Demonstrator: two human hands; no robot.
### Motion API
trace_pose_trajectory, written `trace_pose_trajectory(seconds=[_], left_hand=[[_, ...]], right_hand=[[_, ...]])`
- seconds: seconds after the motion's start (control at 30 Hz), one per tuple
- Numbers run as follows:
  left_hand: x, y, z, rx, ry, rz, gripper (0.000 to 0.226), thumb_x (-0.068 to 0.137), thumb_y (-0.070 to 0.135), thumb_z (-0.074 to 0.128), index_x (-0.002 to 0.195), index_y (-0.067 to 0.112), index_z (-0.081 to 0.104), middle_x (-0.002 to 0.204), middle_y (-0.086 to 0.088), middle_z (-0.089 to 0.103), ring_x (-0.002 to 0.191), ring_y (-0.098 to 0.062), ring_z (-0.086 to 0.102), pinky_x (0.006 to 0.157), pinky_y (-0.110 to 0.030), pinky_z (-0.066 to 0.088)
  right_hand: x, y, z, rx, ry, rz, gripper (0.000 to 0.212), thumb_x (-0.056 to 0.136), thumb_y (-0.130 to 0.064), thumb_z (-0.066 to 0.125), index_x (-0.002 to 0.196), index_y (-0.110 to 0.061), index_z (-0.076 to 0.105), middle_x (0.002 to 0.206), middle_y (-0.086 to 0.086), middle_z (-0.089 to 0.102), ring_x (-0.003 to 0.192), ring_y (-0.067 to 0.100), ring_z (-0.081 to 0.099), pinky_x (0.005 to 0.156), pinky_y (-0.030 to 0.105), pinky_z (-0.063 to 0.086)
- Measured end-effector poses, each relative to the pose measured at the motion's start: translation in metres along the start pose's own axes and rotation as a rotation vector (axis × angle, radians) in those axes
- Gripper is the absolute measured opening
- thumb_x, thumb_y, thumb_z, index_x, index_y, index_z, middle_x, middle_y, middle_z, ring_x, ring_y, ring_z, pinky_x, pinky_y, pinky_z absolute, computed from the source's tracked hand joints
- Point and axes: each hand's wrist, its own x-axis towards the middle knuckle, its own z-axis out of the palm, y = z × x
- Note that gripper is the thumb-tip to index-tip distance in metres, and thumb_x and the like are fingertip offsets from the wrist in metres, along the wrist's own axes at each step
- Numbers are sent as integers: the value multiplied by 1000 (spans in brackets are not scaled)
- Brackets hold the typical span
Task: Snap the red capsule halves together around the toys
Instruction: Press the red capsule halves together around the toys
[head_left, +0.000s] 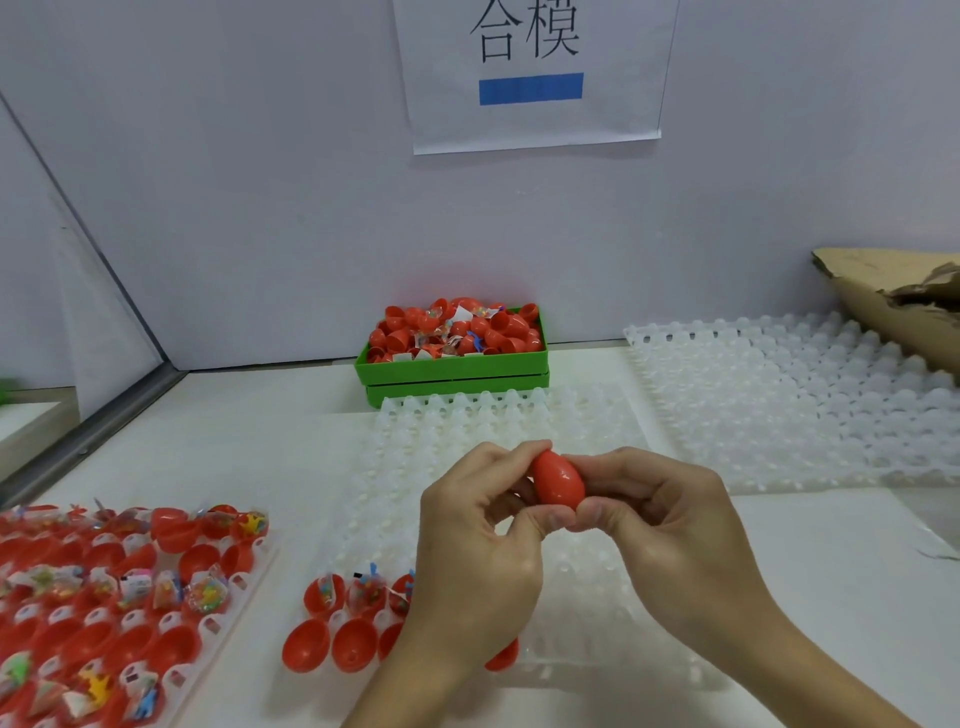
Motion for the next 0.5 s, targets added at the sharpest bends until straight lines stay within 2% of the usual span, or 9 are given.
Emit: trace_pose_trajectory(seconds=[0.07, 0.13, 0.2, 0.27, 0.37, 0.43, 0.5], left_hand=[[2, 2, 0, 63, 33, 23, 37, 71, 22, 76, 108, 24, 72, 88, 13, 63, 88, -12, 65, 73, -21, 56], [3, 2, -1, 192, 33, 91, 41, 73, 23, 83, 112, 25, 70, 91, 16, 62, 91, -7, 62, 72, -14, 53], [3, 0, -3, 320, -29, 172, 43, 76, 20, 84, 115, 22, 68, 95, 15, 59, 90, -5, 58, 70, -13, 50], [1, -3, -4, 447, -104, 232, 40, 78, 22, 80, 115, 20, 67, 97, 11, 58, 86, -6, 56, 69, -18, 52], [-2, -5, -2, 582, -153, 257, 52, 76, 33, 81, 123, 18, 63, 102, 8, 62, 89, -8, 60, 72, -26, 59], [-4, -5, -1, 671, -198, 266, 61, 77, 40, 81, 130, 16, 60, 106, 8, 66, 94, -7, 63, 76, -22, 56], [-6, -5, 0, 750, -261, 297, 53, 84, 45, 72, 129, 19, 61, 109, 11, 68, 96, -4, 65, 78, -16, 52]], right_hand=[[2, -4, -3, -4, -62, 25, 38, 88, 13, 60, 100, -19, 76, 93, -2, 78, 88, 16, 75, 75, 22, 58], [5, -8, -8, 23, -132, 80, 31, 93, 3, 58, 110, -18, 73, 101, -2, 77, 94, 16, 74, 75, 24, 59], [6, -7, -9, 60, -185, 161, 26, 92, -5, 61, 113, -17, 72, 101, 1, 77, 94, 18, 73, 75, 27, 59], [6, -3, -8, -18, -192, 193, 24, 89, -6, 68, 109, -17, 73, 95, 3, 77, 89, 20, 74, 78, 30, 60], [9, -1, -11, -69, -146, 224, 21, 90, -3, 66, 105, -17, 73, 89, 3, 77, 83, 18, 74, 75, 27, 60], [15, 0, -22, -63, -58, 237, 20, 94, -7, 62, 105, -20, 71, 88, 2, 77, 82, 17, 74, 70, 24, 59], [25, 1, -38, -35, 60, 272, 14, 96, -14, 61, 107, -19, 69, 88, 4, 77, 82, 18, 75, 67, 24, 59]])
